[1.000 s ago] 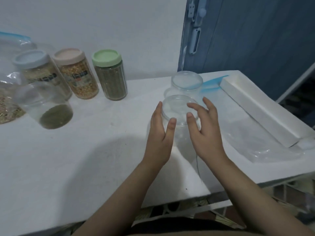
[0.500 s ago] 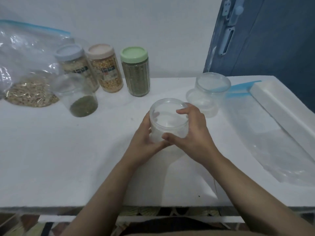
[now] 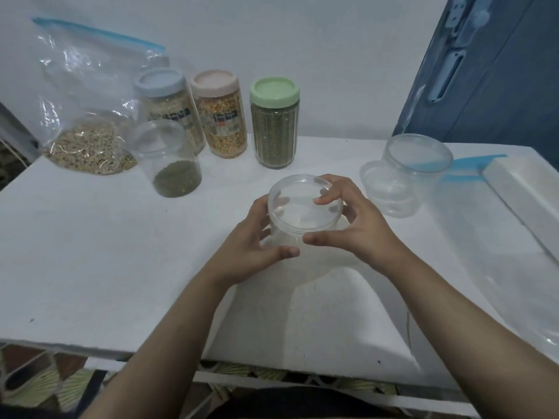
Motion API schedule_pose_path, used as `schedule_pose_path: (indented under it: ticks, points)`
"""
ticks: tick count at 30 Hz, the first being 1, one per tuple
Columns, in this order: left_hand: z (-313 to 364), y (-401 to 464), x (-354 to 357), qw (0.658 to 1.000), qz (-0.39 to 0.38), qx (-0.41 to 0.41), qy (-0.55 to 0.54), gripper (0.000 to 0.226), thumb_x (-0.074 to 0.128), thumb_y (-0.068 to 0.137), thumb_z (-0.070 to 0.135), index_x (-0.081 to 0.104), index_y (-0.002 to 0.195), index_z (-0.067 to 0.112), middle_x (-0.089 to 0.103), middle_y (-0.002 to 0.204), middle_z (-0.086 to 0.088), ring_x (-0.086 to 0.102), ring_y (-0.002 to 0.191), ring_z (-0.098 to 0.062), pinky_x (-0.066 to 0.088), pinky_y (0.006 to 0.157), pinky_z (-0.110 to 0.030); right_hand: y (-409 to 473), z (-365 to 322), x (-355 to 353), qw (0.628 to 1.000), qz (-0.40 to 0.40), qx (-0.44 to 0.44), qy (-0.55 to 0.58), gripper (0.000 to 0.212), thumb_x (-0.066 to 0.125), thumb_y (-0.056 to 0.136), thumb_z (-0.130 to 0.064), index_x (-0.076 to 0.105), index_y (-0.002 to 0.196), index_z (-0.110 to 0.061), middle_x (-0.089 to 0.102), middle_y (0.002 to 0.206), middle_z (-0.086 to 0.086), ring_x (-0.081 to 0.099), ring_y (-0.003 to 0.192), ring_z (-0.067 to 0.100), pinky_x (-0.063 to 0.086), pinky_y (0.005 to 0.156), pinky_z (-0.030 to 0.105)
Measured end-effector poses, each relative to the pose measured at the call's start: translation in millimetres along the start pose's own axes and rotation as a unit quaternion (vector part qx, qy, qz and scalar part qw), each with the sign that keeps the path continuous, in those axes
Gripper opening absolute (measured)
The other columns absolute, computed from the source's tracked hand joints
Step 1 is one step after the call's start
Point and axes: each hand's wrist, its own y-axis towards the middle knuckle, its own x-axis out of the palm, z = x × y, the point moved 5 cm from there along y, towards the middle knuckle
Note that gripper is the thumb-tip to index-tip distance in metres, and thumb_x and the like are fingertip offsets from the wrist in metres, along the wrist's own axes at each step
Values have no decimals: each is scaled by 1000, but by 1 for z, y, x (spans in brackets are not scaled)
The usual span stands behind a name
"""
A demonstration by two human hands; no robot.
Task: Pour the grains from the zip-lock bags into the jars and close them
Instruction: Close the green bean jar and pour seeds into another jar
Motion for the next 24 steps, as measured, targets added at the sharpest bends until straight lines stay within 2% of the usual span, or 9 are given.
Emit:
schedule_pose_path:
  ticks: [2,5,9,12,13,17,19,22,24]
  points:
    - [-1,1,0,999,-38,-10,-3,95,82,79,24,20,150,36,37,149,19,36,137,7,40,103,-11,-1,0,0,999,-41,5,23,49,90,61,-34,58,98,-37,47,140,-27,48,132,9,40,109,44]
    - [0,2,3,1000,-24,-18,-8,109,86,68,40,15,152,34,34,151,17,32,139,5,38,108,-16,-4,4,1,998,-47,3,49,63,87,69,-30,51,120,-40,43,142,-29,46,134,8,40,111,36]
    - [-3,2,2,1000,-9,-23,-18,110,84,65,44,18,152,34,39,149,16,34,141,-1,37,113,-31,-15,15,-11,989,15,25,144,74,68,89,-25,23,146,-43,34,153,-7,53,129,9,42,111,32]
    - [-2,5,1,999,-23,-22,-18,107,84,69,31,18,153,29,40,149,16,35,140,0,37,114,-30,-14,9,-4,996,28,-4,79,85,73,77,-57,18,142,-60,29,154,-11,53,128,12,47,106,29]
    - [-3,6,1,999,-22,-22,-19,106,84,69,29,19,153,29,41,149,16,36,140,0,37,114,-30,-12,7,0,998,33,-6,45,91,77,71,-59,17,139,-64,28,153,-12,53,126,13,47,103,27]
    - [-6,7,-4,999,-21,-28,-17,105,84,70,31,19,152,31,41,149,17,36,140,0,37,113,-32,-8,9,-7,995,77,-32,58,70,63,96,-28,18,146,-49,37,146,-3,56,122,16,49,104,36]
    - [-7,8,-4,999,-27,-30,-18,106,84,69,36,19,152,32,41,149,19,36,140,0,37,113,-32,-9,9,-8,996,76,-32,46,67,63,95,-35,19,144,-50,37,146,-6,58,115,11,49,101,30]
    - [-6,8,-5,999,-22,-30,-22,109,84,66,41,19,152,32,41,148,19,36,139,1,38,114,-32,-4,3,4,999,37,-32,-22,86,77,74,-51,18,135,-66,31,147,-15,55,113,4,46,96,16]
    - [-7,7,-9,999,-16,-29,-24,109,84,65,41,20,152,30,42,147,19,37,139,1,37,115,-34,-2,7,1,999,34,-23,23,84,78,82,-37,20,140,-58,32,146,-9,60,111,7,48,100,25]
